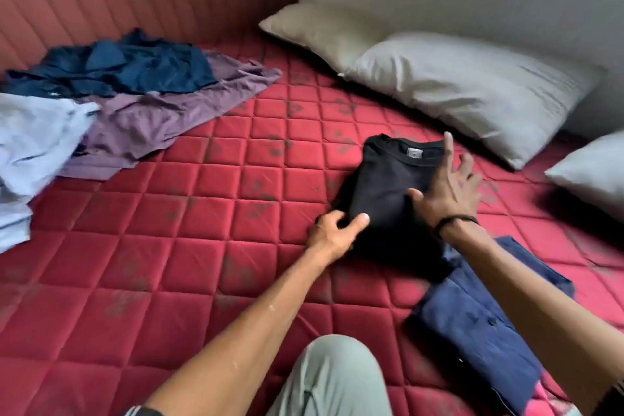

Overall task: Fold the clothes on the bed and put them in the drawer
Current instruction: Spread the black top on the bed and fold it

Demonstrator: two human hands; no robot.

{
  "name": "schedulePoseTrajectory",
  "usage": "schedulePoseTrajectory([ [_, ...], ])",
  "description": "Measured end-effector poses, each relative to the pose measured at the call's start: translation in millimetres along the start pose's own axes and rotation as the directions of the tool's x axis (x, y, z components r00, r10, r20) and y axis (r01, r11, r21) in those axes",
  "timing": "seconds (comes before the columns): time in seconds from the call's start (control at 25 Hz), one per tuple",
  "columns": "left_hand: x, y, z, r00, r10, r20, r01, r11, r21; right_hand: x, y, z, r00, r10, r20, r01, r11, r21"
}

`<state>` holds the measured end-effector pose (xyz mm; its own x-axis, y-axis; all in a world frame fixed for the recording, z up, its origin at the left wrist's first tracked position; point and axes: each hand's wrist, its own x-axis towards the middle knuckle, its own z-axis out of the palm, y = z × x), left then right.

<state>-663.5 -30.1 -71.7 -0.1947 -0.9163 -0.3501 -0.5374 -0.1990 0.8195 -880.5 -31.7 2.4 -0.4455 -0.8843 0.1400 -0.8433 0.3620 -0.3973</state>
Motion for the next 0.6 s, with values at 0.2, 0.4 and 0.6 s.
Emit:
schedulePoseTrajectory([
  [0.2, -69, -62, -91, 0.989, -0.034, -0.145, 0.06, 0.982, 0.181, -75, -94, 14, 0.831, -0.518, 0.201, 0.532, 0.846, -0.021],
  [0.4, -161, -199, -245, 0.819, -0.13, -0.559, 0.386, 0.845, 0.37, -140, -220, 76, 0.605, -0.672, 0.428, 0.674, 0.718, 0.175],
  [0.6, -232, -334, -349, 0.555, -0.045, -0.83, 0.582, 0.734, 0.35, -234, -377, 176, 0.297, -0.736, 0.608, 0.763, 0.566, 0.312],
])
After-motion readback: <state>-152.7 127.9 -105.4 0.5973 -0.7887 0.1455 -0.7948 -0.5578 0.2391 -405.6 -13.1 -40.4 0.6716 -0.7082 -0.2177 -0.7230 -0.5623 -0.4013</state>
